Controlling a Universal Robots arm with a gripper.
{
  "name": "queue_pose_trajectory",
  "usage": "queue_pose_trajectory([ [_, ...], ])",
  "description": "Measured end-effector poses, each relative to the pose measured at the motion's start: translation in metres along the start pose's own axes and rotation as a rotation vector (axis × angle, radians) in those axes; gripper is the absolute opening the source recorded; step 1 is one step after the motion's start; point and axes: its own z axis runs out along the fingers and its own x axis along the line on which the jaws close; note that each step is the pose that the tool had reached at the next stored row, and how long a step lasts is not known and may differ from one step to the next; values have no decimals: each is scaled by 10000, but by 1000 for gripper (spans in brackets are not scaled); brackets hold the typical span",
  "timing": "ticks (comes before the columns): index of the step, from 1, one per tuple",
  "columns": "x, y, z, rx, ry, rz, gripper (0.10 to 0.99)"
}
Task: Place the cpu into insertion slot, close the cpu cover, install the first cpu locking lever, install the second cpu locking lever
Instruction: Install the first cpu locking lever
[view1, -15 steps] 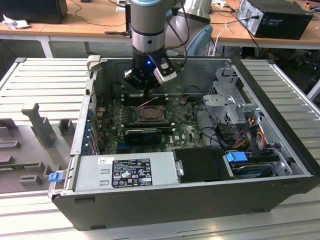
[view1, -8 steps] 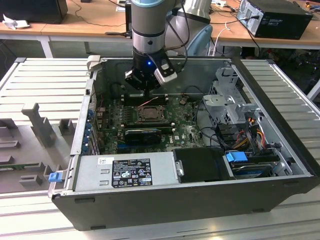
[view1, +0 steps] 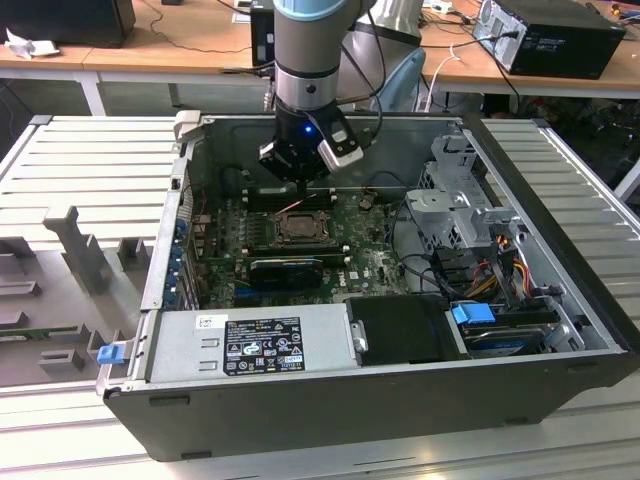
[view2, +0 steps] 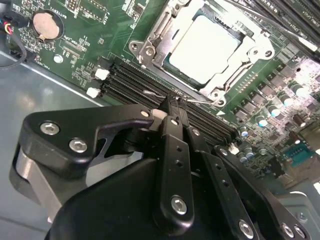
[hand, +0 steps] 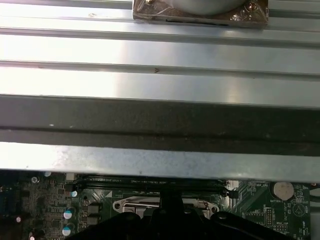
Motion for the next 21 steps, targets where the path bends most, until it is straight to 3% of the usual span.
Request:
queue_pose_trajectory([
  [11, -2, -4, 37, -2, 2, 0, 106],
  [21, -69, 22, 71, -3, 0, -1, 106],
])
